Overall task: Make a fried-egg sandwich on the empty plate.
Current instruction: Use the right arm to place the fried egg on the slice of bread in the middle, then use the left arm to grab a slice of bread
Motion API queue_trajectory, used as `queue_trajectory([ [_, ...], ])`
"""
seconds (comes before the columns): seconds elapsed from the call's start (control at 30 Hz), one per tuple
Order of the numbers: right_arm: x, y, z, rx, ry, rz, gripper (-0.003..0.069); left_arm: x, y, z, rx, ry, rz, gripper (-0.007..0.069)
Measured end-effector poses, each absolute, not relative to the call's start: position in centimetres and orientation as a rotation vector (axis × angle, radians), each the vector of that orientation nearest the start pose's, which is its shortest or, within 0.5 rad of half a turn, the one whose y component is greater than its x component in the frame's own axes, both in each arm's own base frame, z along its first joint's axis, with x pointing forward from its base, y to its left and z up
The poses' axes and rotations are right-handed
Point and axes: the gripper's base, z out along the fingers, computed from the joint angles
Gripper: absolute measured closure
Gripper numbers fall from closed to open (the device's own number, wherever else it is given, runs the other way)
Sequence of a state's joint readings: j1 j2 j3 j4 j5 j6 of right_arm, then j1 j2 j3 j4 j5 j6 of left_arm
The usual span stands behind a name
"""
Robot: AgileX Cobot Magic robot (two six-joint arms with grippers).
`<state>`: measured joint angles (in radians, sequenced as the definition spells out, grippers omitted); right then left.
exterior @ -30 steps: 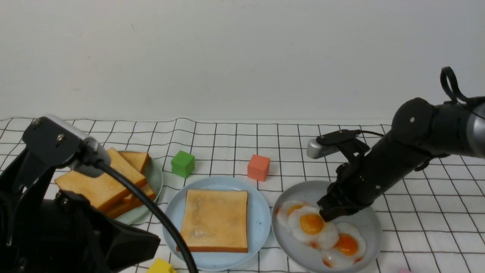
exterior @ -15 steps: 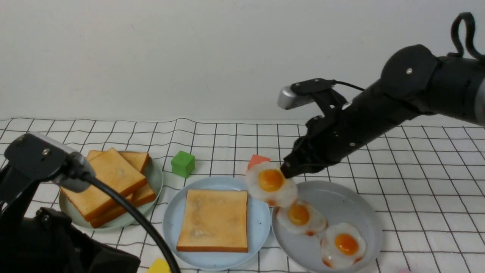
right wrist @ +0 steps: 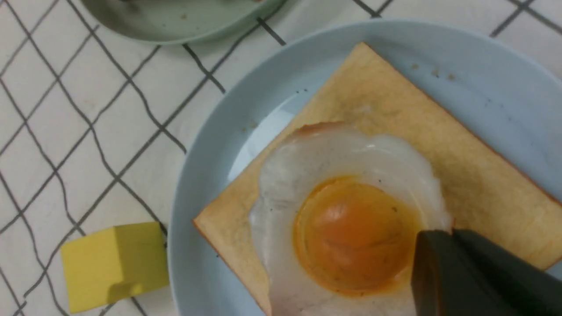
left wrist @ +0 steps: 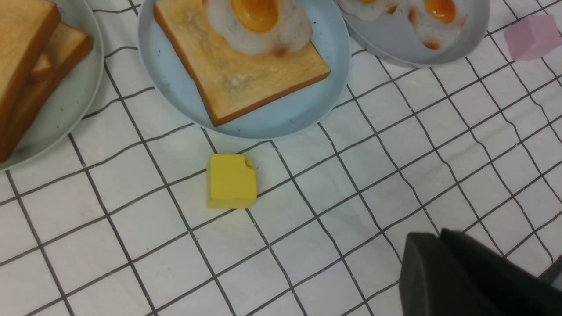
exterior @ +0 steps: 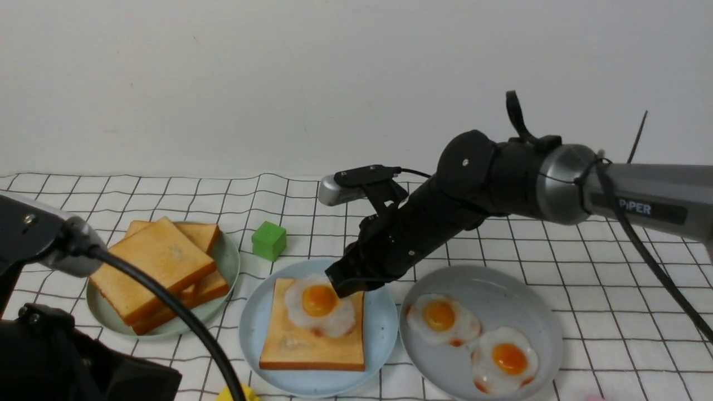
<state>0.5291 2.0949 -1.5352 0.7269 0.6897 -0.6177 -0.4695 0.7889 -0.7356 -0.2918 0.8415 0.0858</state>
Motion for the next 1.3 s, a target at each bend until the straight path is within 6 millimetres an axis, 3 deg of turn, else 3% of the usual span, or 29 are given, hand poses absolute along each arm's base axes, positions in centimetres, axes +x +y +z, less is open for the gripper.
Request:
queue_trajectory([
  [0.1,37.1,26.1,18.5,-0.847,2.481,0.751,0.0542,11.7,-8.1,31.8,0.535,2.338,-0.527,0.0575],
  [0.17,37.2,26.3,19.0,-0.869,2.478,0.765,0.0434,11.8,-8.0,31.8,0.536,2.329,-0.514,0.0573],
  [0.2,37.2,26.3,19.1,-0.869,2.475,0.765,0.0424,11.8,-8.0,31.8,0.535,2.327,-0.514,0.0573],
  [0.3,36.9,26.3,20.6,-0.975,2.471,0.762,0.0259,12.2,-8.1,32.0,0.521,2.293,-0.509,0.0571],
  [0.37,36.8,26.2,21.7,-1.011,2.461,0.746,0.0215,12.5,-8.2,32.0,0.512,2.285,-0.507,0.0570],
  [0.4,36.5,25.8,23.8,-1.049,2.442,0.713,0.0169,13.0,-8.4,31.8,0.493,2.285,-0.508,0.0568],
  [0.43,36.6,25.8,23.9,-1.045,2.441,0.714,0.0165,13.2,-8.5,31.8,0.485,2.282,-0.510,0.0568],
  [0.47,36.3,25.4,25.5,-1.056,2.427,0.692,0.0149,13.7,-8.7,31.6,0.464,2.289,-0.513,0.0568],
  [0.5,35.7,24.5,28.5,-1.072,2.398,0.643,0.0139,14.7,-9.2,31.1,0.420,2.305,-0.523,0.0568],
  [0.53,35.6,24.4,28.8,-1.071,2.395,0.637,0.0139,14.9,-9.3,31.0,0.415,2.314,-0.523,0.0568],
  [0.57,34.8,23.4,31.3,-1.062,2.380,0.596,0.0147,16.0,-9.8,30.4,0.362,2.333,-0.545,0.0568],
  [0.67,32.9,21.2,35.5,-1.026,2.361,0.501,0.0215,18.0,-10.9,29.6,0.258,2.369,-0.600,0.0567],
  [0.77,30.1,18.9,39.2,-0.978,2.358,0.424,0.0364,20.4,-12.0,29.8,0.152,2.416,-0.644,0.0567],
  [0.83,28.4,17.9,40.6,-0.965,2.354,0.418,0.0494,22.1,-11.9,30.7,0.036,2.425,-0.670,0.0567],
  [0.87,28.2,17.8,40.6,-0.967,2.360,0.417,0.0507,22.4,-11.7,30.6,0.013,2.431,-0.668,0.0567],
  [0.9,26.7,17.0,41.2,-0.963,2.358,0.415,0.0606,24.1,-10.6,31.4,-0.110,2.423,-0.665,0.0566],
  [0.97,25.1,16.0,41.4,-0.962,2.356,0.413,0.0663,26.0,-8.3,32.1,-0.261,2.402,-0.644,0.0561],
  [1.1,22.6,14.7,40.9,-0.980,2.326,0.412,0.0669,28.0,-3.3,32.2,-0.541,2.377,-0.625,0.0552],
  [1.3,20.0,13.9,39.5,-0.950,2.250,0.489,0.0665,29.0,4.2,29.2,-0.852,2.374,-0.596,0.0505],
])
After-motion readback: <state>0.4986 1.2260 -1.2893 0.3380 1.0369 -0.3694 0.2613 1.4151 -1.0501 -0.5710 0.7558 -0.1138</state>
